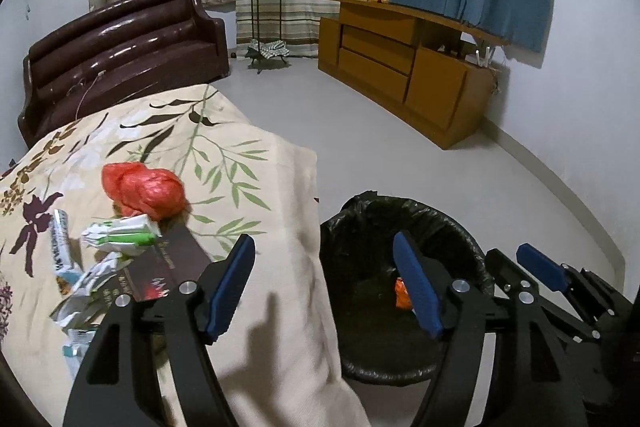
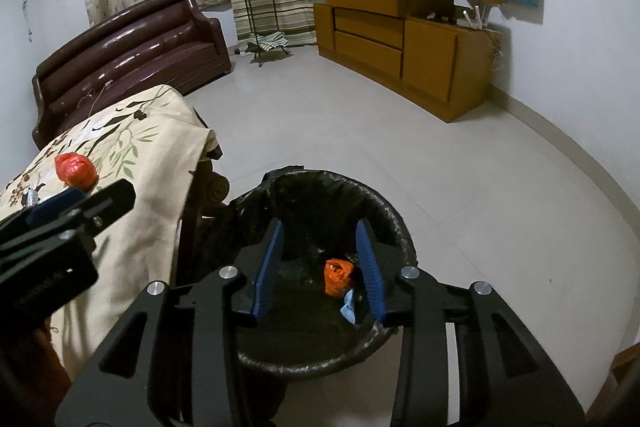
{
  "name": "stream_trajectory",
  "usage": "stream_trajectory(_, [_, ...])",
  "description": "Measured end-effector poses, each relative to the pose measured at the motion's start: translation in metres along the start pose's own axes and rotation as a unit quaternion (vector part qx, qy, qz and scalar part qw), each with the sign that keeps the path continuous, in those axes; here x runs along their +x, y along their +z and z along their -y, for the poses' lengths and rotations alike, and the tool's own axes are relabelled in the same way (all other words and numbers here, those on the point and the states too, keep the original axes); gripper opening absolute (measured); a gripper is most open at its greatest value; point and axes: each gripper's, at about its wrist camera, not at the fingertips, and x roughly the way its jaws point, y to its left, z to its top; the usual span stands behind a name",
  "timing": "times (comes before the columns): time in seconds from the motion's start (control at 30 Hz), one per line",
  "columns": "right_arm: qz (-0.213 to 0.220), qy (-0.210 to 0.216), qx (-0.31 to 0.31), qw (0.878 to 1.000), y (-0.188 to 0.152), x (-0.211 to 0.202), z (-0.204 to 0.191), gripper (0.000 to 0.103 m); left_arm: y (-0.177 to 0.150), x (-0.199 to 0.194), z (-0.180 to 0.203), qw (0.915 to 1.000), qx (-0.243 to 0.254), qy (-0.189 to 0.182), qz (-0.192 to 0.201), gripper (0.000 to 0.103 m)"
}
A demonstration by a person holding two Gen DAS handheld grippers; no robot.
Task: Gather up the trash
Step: 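Open both tools to drop the bag and tube into the bin, then move back to the bedspread and close the right tool on the yellow snack bag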
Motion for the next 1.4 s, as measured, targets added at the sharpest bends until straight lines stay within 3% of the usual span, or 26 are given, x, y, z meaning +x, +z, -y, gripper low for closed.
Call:
stream_trajectory(0.3, [-0.001,0.016,-0.012,1.000,-0.010,-0.022,-0.030,0.041,-0.007,-0.037,-0.029,0.9998,-0.012,0.012,0.011,0.070])
stream_trajectory(0.53, [0.001,0.040,-0.038,0.998,-0.017,-0.041,-0.067,0.042,-0.022,-0.069,-0.072,0.9982,-0.033,0.045,0.022,0.070])
stream_trajectory(1.0, [-0.005,0.085,-0.102,0.991,-0.040,-0.069,-0.156,0.042,-0.071,-0.114,-0.171,0.9870,-0.097,0.125,0.026,0.070])
stream_trajectory(1.4, [-0.012,0.105,-0.133,0.985,-0.062,-0.084,-0.207,0.042,-0.103,-0.132,-0.227,0.9788,-0.141,0.147,0.023,0.070])
